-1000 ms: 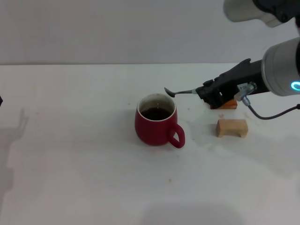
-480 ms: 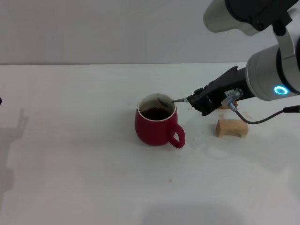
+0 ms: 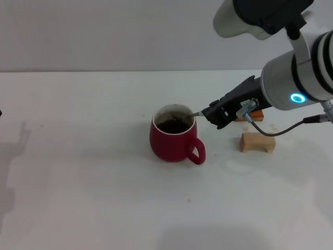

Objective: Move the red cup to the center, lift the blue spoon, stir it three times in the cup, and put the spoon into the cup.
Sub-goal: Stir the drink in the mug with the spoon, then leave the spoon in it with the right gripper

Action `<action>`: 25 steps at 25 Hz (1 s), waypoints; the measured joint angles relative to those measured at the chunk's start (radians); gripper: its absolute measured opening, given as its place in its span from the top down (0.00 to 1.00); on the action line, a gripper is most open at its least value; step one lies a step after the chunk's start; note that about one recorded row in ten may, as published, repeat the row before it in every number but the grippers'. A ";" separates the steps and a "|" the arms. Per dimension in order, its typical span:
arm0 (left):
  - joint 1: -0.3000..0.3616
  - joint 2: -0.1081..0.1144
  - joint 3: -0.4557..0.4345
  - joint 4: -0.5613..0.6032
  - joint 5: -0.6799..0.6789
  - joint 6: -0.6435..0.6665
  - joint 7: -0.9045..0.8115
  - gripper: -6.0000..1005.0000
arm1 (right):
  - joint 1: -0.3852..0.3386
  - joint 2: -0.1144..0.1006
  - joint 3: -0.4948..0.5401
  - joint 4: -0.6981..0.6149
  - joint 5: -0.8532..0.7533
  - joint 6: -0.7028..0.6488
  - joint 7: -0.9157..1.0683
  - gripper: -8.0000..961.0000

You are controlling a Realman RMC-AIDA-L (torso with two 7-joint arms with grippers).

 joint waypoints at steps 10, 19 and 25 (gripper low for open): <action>0.001 0.000 0.000 0.010 0.000 0.000 -0.003 0.15 | 0.052 -0.001 0.000 -0.087 0.001 -0.001 -0.006 0.86; 0.000 0.000 -0.002 0.011 0.000 0.000 -0.002 0.15 | 0.081 -0.002 0.000 -0.134 0.013 -0.018 -0.008 0.86; -0.001 0.000 -0.015 0.013 0.000 0.000 0.000 0.15 | 0.105 -0.004 0.000 -0.193 0.031 -0.034 -0.009 0.86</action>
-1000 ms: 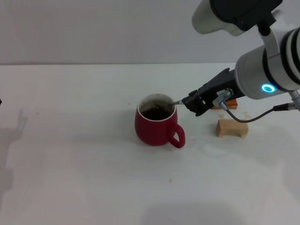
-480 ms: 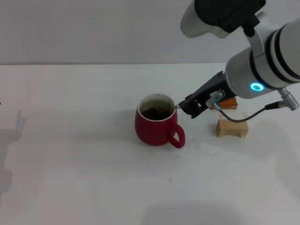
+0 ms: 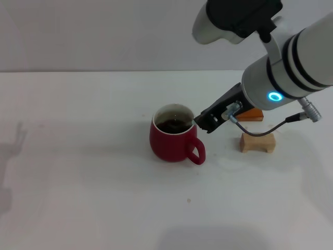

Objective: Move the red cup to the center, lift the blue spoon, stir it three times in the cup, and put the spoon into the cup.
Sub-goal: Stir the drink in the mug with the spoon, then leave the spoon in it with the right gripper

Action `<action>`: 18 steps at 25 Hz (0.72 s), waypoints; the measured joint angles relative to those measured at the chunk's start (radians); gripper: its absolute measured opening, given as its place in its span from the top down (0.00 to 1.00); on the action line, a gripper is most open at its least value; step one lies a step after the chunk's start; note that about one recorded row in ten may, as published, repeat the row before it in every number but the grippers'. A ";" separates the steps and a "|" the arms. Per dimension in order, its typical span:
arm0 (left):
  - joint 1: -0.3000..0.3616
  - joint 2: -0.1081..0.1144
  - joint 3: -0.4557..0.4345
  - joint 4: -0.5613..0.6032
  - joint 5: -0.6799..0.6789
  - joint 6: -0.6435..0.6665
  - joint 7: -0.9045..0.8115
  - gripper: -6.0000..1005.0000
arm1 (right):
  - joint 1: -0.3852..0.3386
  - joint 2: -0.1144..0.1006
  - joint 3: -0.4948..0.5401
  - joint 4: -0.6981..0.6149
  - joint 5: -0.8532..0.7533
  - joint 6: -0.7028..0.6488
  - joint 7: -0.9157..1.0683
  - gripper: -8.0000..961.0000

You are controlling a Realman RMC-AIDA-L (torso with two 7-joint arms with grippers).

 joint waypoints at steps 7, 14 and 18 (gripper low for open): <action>0.002 0.000 -0.009 0.000 0.000 0.004 -0.004 0.15 | 0.025 -0.001 0.000 -0.041 0.006 -0.009 -0.002 0.86; 0.004 0.000 -0.009 0.002 0.000 0.008 -0.005 0.15 | 0.048 0.000 -0.004 -0.090 0.029 -0.030 -0.014 0.86; 0.004 0.000 -0.011 0.002 0.000 0.009 -0.005 0.15 | 0.056 0.000 -0.014 -0.123 0.042 -0.048 -0.022 0.86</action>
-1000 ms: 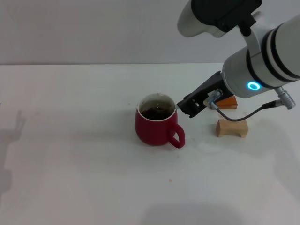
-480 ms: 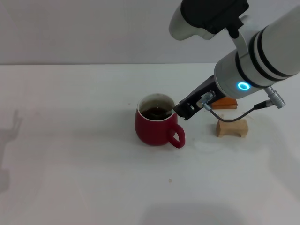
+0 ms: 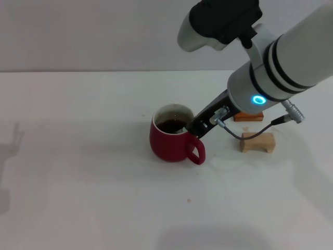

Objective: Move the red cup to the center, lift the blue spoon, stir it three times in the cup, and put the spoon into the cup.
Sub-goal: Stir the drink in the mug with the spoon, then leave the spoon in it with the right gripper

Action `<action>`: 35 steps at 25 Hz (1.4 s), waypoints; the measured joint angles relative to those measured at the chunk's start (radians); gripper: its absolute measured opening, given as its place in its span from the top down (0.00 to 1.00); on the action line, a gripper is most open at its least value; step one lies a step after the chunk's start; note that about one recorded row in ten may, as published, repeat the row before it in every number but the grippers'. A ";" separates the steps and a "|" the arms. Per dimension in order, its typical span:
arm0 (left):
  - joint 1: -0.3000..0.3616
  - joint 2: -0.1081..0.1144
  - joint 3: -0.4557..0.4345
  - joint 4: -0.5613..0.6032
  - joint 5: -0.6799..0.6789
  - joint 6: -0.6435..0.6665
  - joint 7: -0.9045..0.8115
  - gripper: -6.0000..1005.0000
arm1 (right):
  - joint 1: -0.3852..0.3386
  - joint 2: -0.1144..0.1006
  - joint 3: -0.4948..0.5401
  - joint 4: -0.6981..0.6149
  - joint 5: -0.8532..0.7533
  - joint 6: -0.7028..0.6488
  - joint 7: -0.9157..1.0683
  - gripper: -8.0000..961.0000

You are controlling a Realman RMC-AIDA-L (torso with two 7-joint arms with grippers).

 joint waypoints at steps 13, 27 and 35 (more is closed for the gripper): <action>0.000 0.001 -0.002 0.000 0.000 0.002 0.001 0.15 | 0.018 0.000 -0.001 -0.082 0.002 -0.067 -0.025 0.86; -0.004 0.001 -0.011 0.000 0.000 0.002 0.005 0.15 | 0.013 -0.004 0.020 -0.103 -0.022 -0.087 -0.037 0.86; -0.006 0.001 -0.011 0.000 0.000 -0.002 0.005 0.15 | 0.005 -0.004 0.028 -0.095 -0.015 -0.073 -0.045 0.86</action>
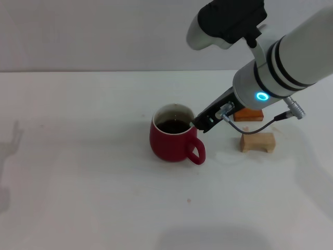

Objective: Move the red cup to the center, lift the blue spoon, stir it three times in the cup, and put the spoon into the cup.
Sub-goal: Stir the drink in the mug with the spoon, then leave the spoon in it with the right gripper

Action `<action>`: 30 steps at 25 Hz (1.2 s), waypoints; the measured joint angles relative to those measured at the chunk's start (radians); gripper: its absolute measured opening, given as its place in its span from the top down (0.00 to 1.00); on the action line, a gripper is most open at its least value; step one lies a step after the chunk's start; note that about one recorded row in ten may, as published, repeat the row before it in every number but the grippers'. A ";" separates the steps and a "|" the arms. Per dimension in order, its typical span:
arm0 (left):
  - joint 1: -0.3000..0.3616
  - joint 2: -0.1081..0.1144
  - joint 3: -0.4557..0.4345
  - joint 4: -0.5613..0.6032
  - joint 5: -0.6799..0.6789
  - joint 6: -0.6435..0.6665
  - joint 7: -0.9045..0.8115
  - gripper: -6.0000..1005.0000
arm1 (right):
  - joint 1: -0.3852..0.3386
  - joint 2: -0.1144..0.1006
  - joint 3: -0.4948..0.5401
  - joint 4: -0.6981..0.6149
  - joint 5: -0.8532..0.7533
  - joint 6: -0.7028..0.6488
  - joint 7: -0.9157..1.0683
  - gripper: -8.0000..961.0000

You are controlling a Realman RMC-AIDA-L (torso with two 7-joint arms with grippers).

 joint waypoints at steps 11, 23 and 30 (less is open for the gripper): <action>-0.005 -0.001 -0.001 0.000 0.000 -0.005 0.000 0.15 | 0.018 0.003 -0.013 -0.005 0.036 -0.021 -0.012 0.86; -0.008 0.000 -0.013 0.000 0.000 -0.006 0.000 0.15 | 0.048 0.001 0.014 -0.085 0.029 -0.063 -0.047 0.86; -0.011 0.000 -0.014 0.000 0.000 -0.006 0.000 0.15 | 0.040 -0.001 0.035 -0.082 0.019 -0.049 -0.055 0.86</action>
